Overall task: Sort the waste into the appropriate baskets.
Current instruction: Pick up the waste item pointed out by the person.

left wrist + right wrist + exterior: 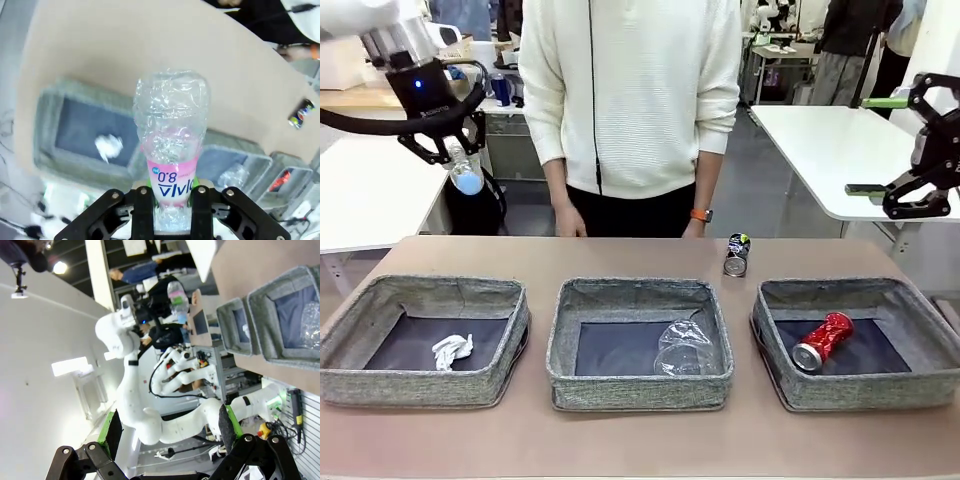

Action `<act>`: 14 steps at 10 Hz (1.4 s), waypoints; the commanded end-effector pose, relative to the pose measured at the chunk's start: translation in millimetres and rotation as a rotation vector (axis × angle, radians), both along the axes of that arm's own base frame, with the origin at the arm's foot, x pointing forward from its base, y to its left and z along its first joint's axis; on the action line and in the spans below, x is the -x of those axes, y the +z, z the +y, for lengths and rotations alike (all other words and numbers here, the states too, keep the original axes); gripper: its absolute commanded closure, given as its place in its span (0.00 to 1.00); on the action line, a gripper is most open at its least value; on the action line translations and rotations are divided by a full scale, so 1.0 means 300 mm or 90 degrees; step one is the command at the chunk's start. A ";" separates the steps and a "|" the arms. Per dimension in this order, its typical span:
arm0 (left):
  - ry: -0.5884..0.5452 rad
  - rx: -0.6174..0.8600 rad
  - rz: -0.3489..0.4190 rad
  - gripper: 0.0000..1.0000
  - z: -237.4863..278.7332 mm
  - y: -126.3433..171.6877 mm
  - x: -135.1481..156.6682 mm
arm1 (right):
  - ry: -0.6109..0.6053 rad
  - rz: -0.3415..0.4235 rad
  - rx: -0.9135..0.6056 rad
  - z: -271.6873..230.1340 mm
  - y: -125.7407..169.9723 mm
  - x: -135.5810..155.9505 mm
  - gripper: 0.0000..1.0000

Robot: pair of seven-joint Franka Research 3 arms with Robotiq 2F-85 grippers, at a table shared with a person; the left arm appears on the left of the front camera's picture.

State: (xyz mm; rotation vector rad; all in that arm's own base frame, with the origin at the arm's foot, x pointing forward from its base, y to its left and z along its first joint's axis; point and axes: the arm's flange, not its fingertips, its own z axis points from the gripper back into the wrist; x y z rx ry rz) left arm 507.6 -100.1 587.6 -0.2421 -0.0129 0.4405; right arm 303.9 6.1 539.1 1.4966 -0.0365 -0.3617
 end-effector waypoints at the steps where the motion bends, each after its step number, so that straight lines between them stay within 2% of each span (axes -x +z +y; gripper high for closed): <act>1: -0.020 0.004 -0.035 1.00 -0.096 -0.072 0.167 | 0.003 -0.015 -0.010 0.007 0.004 -0.005 0.00; 2: -0.145 -0.017 -0.039 1.00 -0.100 -0.095 0.202 | 0.003 -0.015 -0.010 0.007 0.004 -0.005 0.00; 3: 0.006 0.005 0.000 1.00 -0.060 0.010 0.097 | 0.003 -0.015 -0.010 0.007 0.004 -0.005 0.00; 6: 0.006 0.005 0.000 1.00 -0.060 0.010 0.097 | 0.003 -0.015 -0.010 0.007 0.004 -0.005 0.00; 7: -0.016 -0.005 -0.008 0.78 -0.067 -0.015 0.131 | 0.003 -0.015 -0.010 0.007 0.004 -0.005 0.00; 8: -0.042 -0.030 -0.024 0.78 -0.151 0.013 0.166 | 0.003 -0.015 -0.010 0.007 0.004 -0.005 0.00; 9: -0.079 -0.038 -0.052 0.78 -0.255 0.094 0.233 | 0.003 -0.015 -0.010 0.007 0.004 -0.005 0.00; 10: -0.133 -0.061 -0.049 0.78 -0.392 0.189 0.331 | 0.003 -0.015 -0.010 0.007 0.004 -0.005 0.00; 12: -0.179 -0.111 -0.067 0.78 -0.606 0.320 0.481 | 0.003 -0.015 -0.010 0.007 0.004 -0.005 0.00; 14: -0.212 -0.131 -0.061 0.78 -0.765 0.419 0.554 | 0.003 -0.015 -0.010 0.007 0.004 -0.005 0.00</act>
